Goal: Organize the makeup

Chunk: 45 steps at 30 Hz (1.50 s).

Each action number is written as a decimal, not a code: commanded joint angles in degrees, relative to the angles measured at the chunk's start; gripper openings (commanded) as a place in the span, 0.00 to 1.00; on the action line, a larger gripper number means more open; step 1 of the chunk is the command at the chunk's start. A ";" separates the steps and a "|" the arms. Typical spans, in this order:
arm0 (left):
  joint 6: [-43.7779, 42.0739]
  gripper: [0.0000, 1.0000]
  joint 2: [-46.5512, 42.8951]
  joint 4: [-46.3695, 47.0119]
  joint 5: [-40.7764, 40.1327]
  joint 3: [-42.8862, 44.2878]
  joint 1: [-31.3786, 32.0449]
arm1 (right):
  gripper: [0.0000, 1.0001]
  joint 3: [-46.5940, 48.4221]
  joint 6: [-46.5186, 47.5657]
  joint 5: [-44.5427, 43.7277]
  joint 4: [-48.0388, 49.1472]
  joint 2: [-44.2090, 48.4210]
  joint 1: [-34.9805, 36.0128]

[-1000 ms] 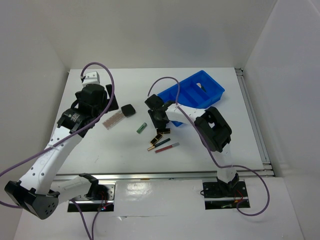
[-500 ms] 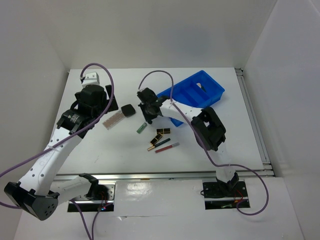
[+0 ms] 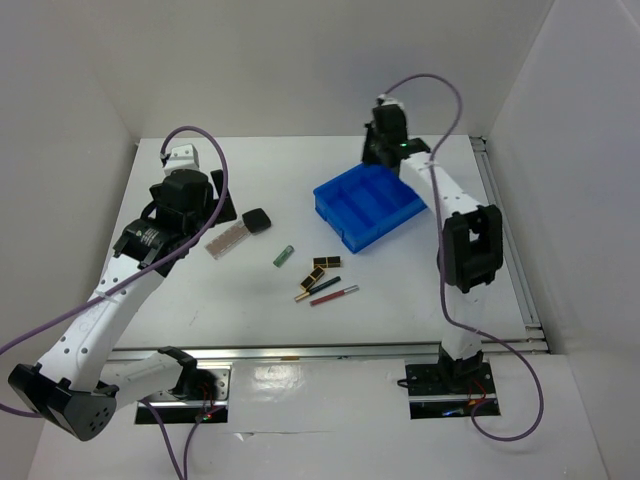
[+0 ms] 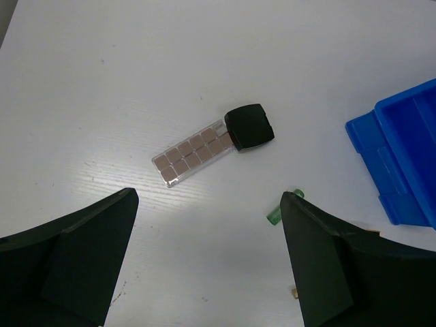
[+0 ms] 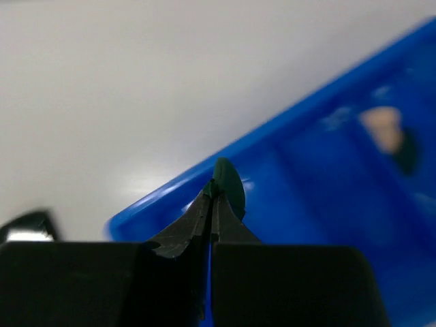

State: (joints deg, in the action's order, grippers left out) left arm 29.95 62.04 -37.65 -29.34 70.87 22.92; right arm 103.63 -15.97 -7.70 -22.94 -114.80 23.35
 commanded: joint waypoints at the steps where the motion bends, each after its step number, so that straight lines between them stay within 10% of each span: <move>1: -0.60 1.00 -1.22 1.26 -0.80 0.06 0.11 | 0.00 2.71 -4.50 -1.00 -0.70 -0.24 -7.08; 23: -0.60 1.00 -0.17 0.65 -0.80 0.06 0.11 | 0.00 5.61 -6.36 -5.48 -1.41 -10.79 -20.01; 26: -0.60 1.00 -0.17 0.65 -0.28 0.58 0.11 | 0.20 7.19 -6.36 -5.48 -3.15 -11.58 -20.63; 28: -0.60 1.00 -0.17 0.65 -0.28 0.58 0.11 | 0.58 7.90 -6.36 -5.48 -3.78 -12.98 -20.63; 32: -0.60 1.00 -0.17 0.04 -0.28 1.11 0.11 | 0.79 6.50 -6.36 -4.34 -2.91 -10.27 -20.63; 36: 0.54 1.00 -0.17 -1.11 -0.28 2.95 0.11 | 0.82 4.48 -5.22 -5.73 -2.37 -5.70 -19.93; 41: 0.54 1.00 -1.40 -0.58 -0.89 2.43 0.11 | 0.52 -7.27 -3.11 -6.45 0.52 9.22 -11.96; 45: 0.54 1.00 -0.87 -1.11 -1.51 2.43 0.11 | 0.67 -21.70 -0.39 -4.34 3.60 20.04 -0.99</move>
State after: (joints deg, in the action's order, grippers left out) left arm 30.22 61.98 -39.03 -29.80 71.37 22.92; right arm 87.31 -19.09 -13.37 -23.07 -103.39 13.65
